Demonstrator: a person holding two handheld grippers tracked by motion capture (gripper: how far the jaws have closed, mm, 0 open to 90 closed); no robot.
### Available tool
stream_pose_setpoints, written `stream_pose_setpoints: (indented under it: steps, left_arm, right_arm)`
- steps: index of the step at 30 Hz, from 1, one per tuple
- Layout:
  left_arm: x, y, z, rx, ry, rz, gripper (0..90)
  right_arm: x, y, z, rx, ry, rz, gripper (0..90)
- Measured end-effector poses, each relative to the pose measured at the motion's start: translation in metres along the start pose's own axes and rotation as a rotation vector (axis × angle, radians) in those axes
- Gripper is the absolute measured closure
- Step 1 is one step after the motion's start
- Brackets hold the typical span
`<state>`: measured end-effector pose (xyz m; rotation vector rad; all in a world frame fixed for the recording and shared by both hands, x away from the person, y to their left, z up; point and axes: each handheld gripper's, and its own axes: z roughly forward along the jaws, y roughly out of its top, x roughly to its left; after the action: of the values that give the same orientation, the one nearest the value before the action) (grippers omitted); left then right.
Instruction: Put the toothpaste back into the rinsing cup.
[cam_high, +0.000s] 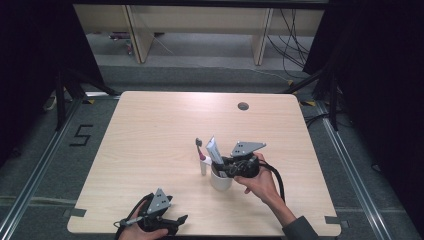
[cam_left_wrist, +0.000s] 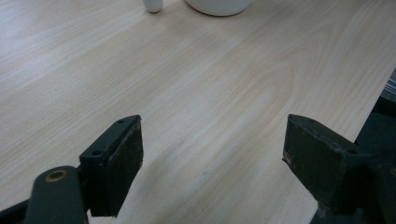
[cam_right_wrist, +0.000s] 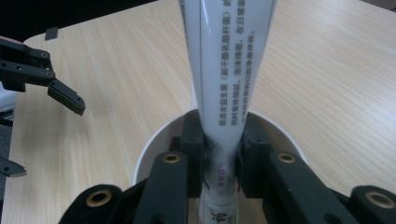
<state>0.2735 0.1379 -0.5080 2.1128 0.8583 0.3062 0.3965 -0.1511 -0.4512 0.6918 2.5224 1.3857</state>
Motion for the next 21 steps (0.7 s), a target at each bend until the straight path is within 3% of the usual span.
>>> stream_pose_setpoints:
  steps: [12,13,18,21]
  left_arm:
    - [-0.0006,-0.0003,0.0008,-0.006,-0.003,-0.001,19.6]
    - [-0.0002,-0.0002,0.0002,0.001,-0.004,0.006,19.6]
    - [0.0000,-0.0002,0.0000,0.005,-0.003,0.011,19.6]
    - [0.0014,0.0001,-0.0001,0.013,0.005,0.021,19.6]
  right_arm:
    - [-0.0010,0.0014,-0.0037,-0.019,0.010,0.018,71.6]
    - [0.0002,0.0013,-0.0038,-0.024,0.011,0.036,70.1]
    - [-0.0022,0.0021,-0.0061,-0.025,0.005,0.021,61.0]
    - [-0.0009,0.0027,-0.0086,-0.027,0.002,0.052,55.5]
